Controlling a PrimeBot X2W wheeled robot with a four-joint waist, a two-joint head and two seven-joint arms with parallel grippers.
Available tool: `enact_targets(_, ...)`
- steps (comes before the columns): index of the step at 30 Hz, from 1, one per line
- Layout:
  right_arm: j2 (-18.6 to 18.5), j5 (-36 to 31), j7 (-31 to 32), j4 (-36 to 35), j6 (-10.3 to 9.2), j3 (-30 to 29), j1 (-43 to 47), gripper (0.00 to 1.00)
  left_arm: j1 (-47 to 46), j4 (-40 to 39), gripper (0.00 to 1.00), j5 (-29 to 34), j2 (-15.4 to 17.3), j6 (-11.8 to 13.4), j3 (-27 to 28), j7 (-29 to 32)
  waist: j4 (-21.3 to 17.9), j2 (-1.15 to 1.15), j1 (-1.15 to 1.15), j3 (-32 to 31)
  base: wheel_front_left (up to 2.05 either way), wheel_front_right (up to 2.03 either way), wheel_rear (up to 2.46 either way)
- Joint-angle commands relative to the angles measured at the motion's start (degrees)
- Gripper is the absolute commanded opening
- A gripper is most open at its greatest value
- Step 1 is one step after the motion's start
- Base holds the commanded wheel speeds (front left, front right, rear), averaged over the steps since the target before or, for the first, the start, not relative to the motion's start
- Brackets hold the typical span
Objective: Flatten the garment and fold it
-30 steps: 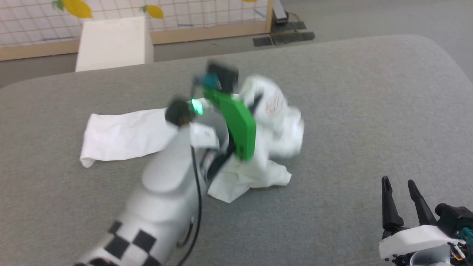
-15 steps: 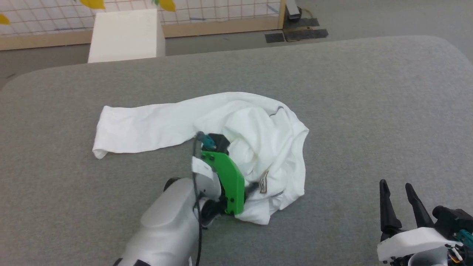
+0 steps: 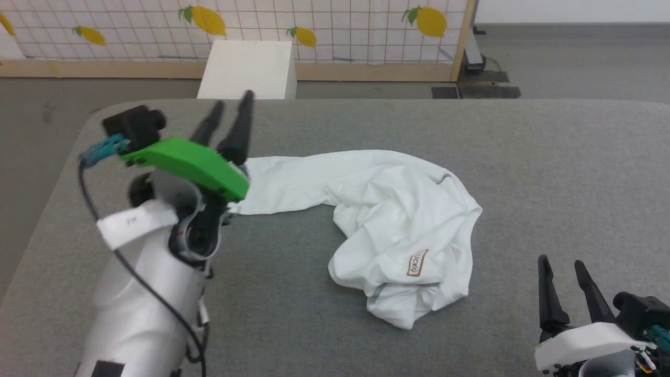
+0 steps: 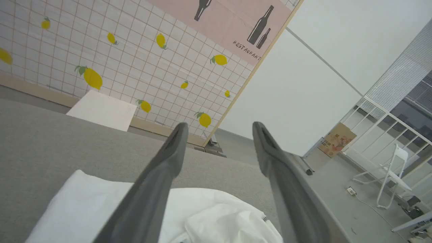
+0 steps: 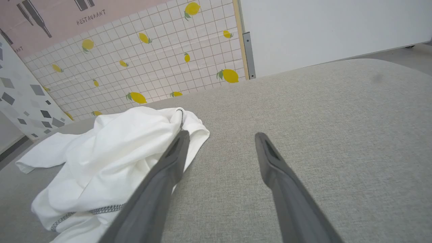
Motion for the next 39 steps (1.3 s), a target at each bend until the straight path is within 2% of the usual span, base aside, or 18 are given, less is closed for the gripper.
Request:
enact_targets(1, 0.0, 0.23, 0.16, -0.29, -0.08, 0.01, 0.56, 1.0, 2.16, -1.33, 1.0, 2.83, 1.55, 0.42, 0.07, -3.24, 1.67, 0.0, 0.0, -1.47, 0.0, 0.0, 0.0)
enact_targets(5, 0.0, 0.15, 0.36, -0.64, -0.08, -0.12, 0.88, 1.0, 6.6, -5.2, 1.0, 9.15, 4.97, 2.22, 0.94, -11.97, 2.26, 0.0, 0.0, -2.15, 0.0, 0.0, 0.0)
enact_targets(10, 0.0, 0.11, 0.7, -1.16, -0.08, -0.26, 1.2, 1.0, 14.89, -8.94, 1.0, 16.01, 7.48, 4.76, 1.53, -14.47, 2.31, 0.0, 0.0, -2.57, 0.0, 0.0, 0.0)
enact_targets(13, 0.0, 0.09, 1.07, -1.48, -0.08, -0.34, 1.24, 1.0, 20.01, -9.55, 1.0, 17.92, 7.34, 5.8, 1.63, -14.66, 2.2, 0.0, 0.0, -2.39, 0.0, 0.0, 0.0)
enact_targets(16, 0.0, 0.0, 1.71, -1.94, -0.08, -0.77, 1.04, 1.0, 24.22, -9.85, 1.0, 18.17, 5.85, 6.65, 2.49, -14.72, 2.25, 0.0, 0.0, -2.05, 0.0, 0.0, 0.0)
enact_targets(21, 0.0, -0.62, 4.22, -2.91, -0.08, -1.81, -0.46, 1.0, 28.04, -10.37, 1.0, 18.98, 3.08, 6.23, 4.18, -14.74, 2.59, 0.0, 0.0, -1.01, 0.0, 0.0, 0.0)
enact_targets(25, 0.0, -1.31, 10.15, -3.29, -0.08, -1.3, -3.59, 1.0, 29.22, -11.09, 1.0, 20.1, 1.36, 5.71, 6.31, -14.75, 2.24, 0.0, 0.0, 0.18, 0.0, 0.0, 0.0)
enact_targets(31, 0.0, -4.76, 22.65, -4.31, -0.08, -0.9, -15.4, 1.0, 29.61, -13.14, 1.0, 22.09, -0.73, 4.61, 8.39, -14.75, 2.46, 0.0, 0.0, 4.11, 0.0, 0.0, 0.0)
enact_targets(39, -4.54, -5.9, 44.69, 2.97, -0.08, 2.39, -33.41, 1.0, 25.78, -14.87, 1.0, 24.38, -3.37, 1.46, 8.75, -14.76, 7.47, 0.0, 0.0, 12.6, 0.0, 0.0, 0.0)
